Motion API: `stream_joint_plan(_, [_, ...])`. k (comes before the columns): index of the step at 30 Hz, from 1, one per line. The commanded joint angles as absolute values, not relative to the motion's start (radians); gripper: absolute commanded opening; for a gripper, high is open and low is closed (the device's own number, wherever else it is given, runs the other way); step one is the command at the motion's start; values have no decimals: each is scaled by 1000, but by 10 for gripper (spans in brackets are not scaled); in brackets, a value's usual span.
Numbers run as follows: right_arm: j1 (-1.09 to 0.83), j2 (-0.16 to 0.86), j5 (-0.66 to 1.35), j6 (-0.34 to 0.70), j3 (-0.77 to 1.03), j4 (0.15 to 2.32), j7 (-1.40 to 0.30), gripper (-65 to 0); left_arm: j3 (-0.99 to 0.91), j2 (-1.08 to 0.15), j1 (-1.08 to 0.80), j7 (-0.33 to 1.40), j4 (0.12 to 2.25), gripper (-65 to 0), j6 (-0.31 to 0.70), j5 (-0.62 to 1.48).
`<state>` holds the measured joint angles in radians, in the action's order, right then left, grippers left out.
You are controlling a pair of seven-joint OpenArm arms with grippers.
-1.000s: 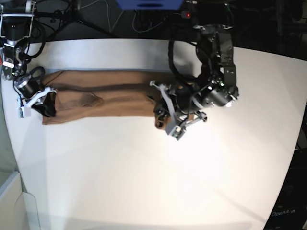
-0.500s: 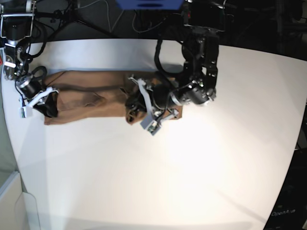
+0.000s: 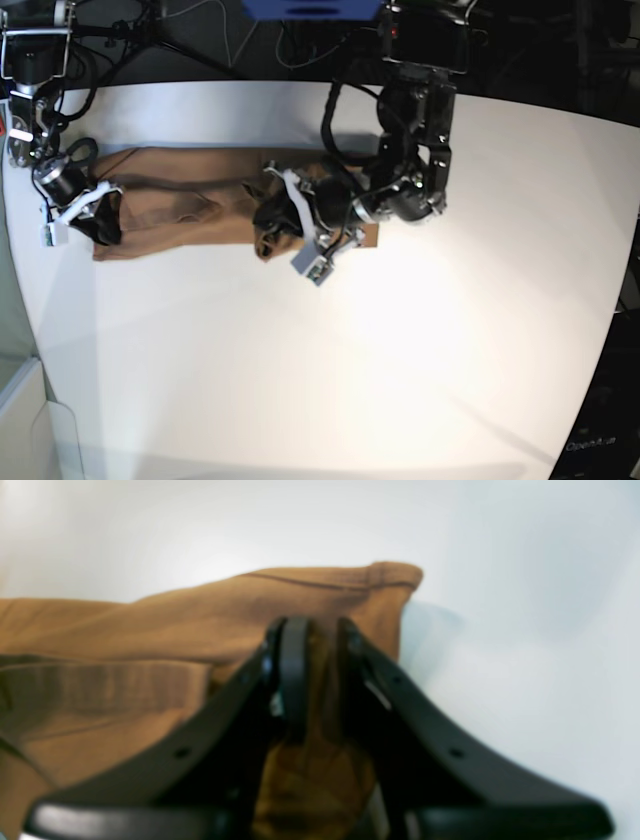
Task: Fold the T-shirt properly
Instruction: 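Carry the strip end with the left gripper toward the right gripper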
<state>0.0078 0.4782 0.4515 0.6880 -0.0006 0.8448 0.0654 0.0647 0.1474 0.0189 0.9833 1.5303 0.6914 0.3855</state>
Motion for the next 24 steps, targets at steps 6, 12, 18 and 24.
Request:
stream_joint_plan(6, [-8,475,369,694,-18,835,-62,-557,65,157,24,969,1563,-250,698,438])
stream_joint_plan(12, [-8,475,369,694,-18,834,-62,-557,62,102,21,960,1595,-268,698,633])
stream_joint_plan(18, [-8,475,369,694,-18,835,-62,-557,44,31,22,958,1540,-575,698,647])
stream_joint_plan(24, [-8,473,369,694,-18,837,-61,-557,28,16,19,935,1417,-619,698,585])
